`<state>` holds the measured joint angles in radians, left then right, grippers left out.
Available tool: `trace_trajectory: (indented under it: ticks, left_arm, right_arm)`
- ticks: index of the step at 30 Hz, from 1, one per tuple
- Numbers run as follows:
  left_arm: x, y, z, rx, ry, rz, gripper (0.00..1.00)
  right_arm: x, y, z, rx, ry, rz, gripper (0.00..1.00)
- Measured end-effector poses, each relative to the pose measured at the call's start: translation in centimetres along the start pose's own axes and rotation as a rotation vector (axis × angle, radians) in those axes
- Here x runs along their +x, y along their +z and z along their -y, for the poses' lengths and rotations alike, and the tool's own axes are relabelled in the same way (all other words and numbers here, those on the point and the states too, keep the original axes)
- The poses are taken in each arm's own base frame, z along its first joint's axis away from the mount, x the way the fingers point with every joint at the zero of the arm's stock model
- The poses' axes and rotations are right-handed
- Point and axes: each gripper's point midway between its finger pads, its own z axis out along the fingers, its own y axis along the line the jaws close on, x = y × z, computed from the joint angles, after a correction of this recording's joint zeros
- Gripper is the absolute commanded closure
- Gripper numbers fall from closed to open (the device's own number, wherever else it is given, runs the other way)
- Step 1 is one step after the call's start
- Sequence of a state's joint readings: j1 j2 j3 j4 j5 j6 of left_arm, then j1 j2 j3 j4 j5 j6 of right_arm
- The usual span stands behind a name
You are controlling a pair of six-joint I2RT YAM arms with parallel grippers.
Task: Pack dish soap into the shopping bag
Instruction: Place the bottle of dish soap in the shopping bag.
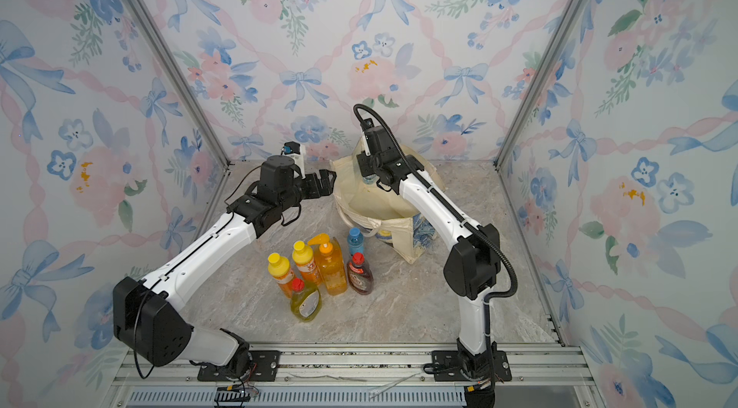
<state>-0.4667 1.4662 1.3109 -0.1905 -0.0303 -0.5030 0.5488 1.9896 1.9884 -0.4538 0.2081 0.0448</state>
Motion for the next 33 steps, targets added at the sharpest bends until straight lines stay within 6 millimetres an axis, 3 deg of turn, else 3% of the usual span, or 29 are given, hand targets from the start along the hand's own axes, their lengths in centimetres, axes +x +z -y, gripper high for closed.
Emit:
trace_trajectory:
  ticks: [4, 11, 16, 24, 30, 33]
  left_arm:
    - [0.7, 1.6, 0.8, 0.005, 0.039, -0.043, 0.02]
    - [3.2, 3.1, 0.8, -0.015, 0.085, -0.126, 0.24]
    - [3.4, 3.0, 0.8, -0.018, 0.094, -0.132, 0.37]
    - [3.5, 3.0, 0.7, -0.022, 0.098, -0.135, 0.37]
    - [3.5, 3.0, 0.7, -0.023, 0.095, -0.135, 0.2]
    - [3.5, 3.0, 0.6, -0.024, 0.094, -0.136, 0.16]
  right_arm:
    - [0.9, 1.7, 0.5, 0.0, 0.039, -0.006, 1.0]
    - [2.9, 4.3, 0.3, -0.006, 0.07, -0.027, 1.0]
    - [4.5, 6.2, -0.1, -0.009, 0.075, -0.042, 1.0]
    - [6.8, 8.8, -0.3, -0.013, 0.092, -0.066, 1.0]
    - [7.5, 9.8, -0.3, -0.018, 0.098, -0.07, 1.0]
    - [7.4, 9.9, -0.3, -0.019, 0.104, -0.069, 0.9]
